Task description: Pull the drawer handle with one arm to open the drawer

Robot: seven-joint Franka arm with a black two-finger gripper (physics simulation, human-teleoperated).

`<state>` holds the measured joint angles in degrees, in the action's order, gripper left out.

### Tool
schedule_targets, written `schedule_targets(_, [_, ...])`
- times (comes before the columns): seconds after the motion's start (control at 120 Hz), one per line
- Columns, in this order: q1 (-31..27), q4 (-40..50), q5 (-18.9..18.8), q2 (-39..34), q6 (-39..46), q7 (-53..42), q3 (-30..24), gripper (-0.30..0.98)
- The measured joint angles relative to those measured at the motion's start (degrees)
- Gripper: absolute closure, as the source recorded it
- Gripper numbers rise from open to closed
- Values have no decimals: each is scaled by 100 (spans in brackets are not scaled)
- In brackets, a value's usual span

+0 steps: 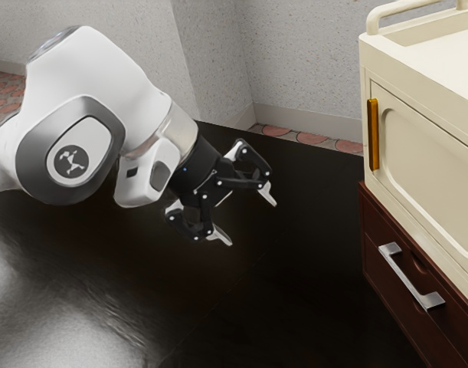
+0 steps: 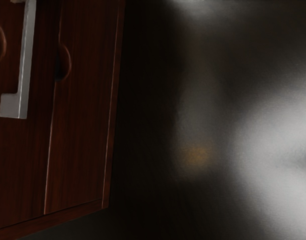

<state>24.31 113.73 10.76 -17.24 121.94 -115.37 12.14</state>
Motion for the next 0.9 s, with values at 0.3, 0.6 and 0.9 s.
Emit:
schedule_targets(0.3, [462, -75, 858, 327, 274, -573, -240, 27])
schedule_targets(0.6, [797, -19, 985, 673, 814, -857, -247, 32])
schedule_targets(0.9, [849, -229, 957, 1173, 1259, -968, -243, 34])
